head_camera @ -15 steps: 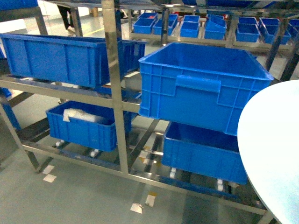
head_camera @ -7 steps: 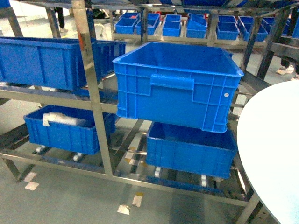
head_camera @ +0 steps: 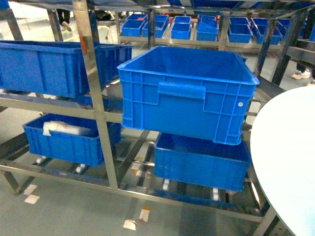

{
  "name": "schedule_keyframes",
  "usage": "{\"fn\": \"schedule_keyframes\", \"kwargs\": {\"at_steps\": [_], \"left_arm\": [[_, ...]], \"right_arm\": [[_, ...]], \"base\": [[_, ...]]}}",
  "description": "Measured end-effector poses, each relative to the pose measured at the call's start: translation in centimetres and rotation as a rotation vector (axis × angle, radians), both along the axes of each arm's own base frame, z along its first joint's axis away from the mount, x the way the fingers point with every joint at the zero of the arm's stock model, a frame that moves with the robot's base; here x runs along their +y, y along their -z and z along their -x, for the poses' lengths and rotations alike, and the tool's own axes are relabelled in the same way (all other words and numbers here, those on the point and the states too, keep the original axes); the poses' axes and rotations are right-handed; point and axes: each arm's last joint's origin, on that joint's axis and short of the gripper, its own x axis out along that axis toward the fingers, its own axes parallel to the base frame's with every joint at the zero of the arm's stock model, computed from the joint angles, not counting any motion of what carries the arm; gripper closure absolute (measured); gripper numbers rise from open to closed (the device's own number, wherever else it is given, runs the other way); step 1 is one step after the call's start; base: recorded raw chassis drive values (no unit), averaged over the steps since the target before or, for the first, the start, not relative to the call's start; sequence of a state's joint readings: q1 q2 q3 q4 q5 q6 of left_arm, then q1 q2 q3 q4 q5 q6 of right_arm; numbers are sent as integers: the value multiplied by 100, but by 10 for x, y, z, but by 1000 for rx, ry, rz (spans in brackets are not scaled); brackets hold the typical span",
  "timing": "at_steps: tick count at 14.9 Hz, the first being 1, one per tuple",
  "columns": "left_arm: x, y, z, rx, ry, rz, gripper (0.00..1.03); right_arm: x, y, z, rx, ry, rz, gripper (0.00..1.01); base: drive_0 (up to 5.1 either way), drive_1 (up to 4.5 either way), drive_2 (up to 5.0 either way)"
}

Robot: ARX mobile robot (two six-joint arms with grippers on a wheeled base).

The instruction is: Place blue tray on left shelf second layer neatly

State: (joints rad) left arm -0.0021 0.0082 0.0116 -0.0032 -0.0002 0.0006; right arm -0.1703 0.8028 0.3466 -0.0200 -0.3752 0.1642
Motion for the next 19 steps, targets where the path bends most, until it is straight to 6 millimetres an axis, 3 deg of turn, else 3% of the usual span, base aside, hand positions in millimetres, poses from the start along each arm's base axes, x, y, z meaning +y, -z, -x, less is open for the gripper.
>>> {"fn": "schedule_keyframes", "kwargs": {"at_steps": [6, 19], "left_arm": [[0, 0, 0, -2, 0, 0, 5], [0, 0, 0, 5, 0, 0, 5]], "right_arm": [[0, 0, 0, -2, 0, 0, 99], [0, 0, 0, 1, 0, 0, 99]], "base": [[10, 401, -381], [11, 224, -202]]}}
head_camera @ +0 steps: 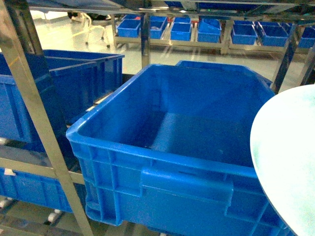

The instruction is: Place blue tray on left shelf second layer neatly

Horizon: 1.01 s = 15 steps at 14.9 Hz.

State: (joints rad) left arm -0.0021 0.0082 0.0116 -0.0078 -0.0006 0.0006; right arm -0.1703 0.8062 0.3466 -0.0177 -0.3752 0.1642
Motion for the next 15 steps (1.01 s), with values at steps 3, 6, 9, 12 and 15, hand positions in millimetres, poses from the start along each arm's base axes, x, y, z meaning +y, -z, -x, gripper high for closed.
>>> {"fn": "schedule_keyframes", "kwargs": {"at_steps": [3, 6, 9, 12, 15], "left_arm": [[0, 0, 0, -5, 0, 0, 5], [0, 0, 0, -4, 0, 0, 5], [0, 0, 0, -4, 0, 0, 5], [0, 0, 0, -4, 0, 0, 5], [0, 0, 0, -4, 0, 0, 5]], "right_arm": [[0, 0, 0, 2, 0, 0, 99], [0, 0, 0, 1, 0, 0, 99], [0, 0, 0, 1, 0, 0, 99], [0, 0, 0, 1, 0, 0, 99], [0, 0, 0, 1, 0, 0, 99]], "base": [[0, 0, 0], [0, 0, 0], [0, 0, 0], [0, 0, 0], [0, 0, 0]]}}
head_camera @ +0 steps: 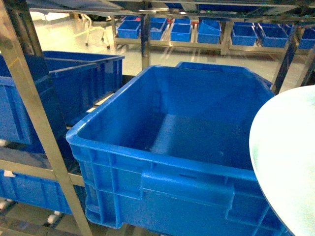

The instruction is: Place blue tray on left shelf second layer neatly

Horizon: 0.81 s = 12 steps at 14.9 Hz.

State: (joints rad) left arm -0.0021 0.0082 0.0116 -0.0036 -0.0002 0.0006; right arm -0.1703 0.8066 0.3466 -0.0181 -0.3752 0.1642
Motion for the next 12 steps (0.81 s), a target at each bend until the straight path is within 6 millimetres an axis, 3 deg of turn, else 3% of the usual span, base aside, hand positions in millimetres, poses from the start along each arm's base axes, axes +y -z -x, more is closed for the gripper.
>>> {"fn": "schedule_keyframes", "kwargs": {"at_steps": [8, 12], "left_arm": [[0, 0, 0, 0, 0, 0, 5], [0, 0, 0, 0, 0, 0, 5]], "right_arm": [[0, 0, 0, 0, 0, 0, 99], [-1, -4, -12, 84, 2, -128, 99]], "base": [[0, 0, 0], [0, 0, 0]]}}
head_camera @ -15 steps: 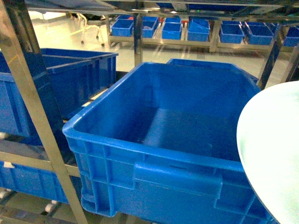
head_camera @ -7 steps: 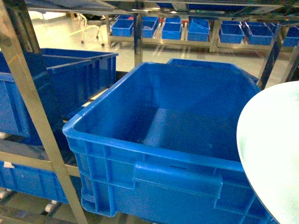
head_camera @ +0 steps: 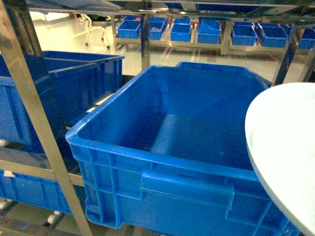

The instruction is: Place blue tray on left shelf second layer neatly

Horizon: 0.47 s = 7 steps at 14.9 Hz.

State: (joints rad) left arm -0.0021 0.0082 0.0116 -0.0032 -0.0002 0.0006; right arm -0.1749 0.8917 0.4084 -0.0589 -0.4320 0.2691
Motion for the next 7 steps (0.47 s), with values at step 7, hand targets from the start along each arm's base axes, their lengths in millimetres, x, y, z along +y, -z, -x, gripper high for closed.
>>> {"fn": "schedule_keyframes", "kwargs": {"at_steps": [7], "left_arm": [[0, 0, 0, 0, 0, 0, 5]], "right_arm": [[44, -15, -70, 81, -160, -47, 99]], "base": [[0, 0, 0]]}}
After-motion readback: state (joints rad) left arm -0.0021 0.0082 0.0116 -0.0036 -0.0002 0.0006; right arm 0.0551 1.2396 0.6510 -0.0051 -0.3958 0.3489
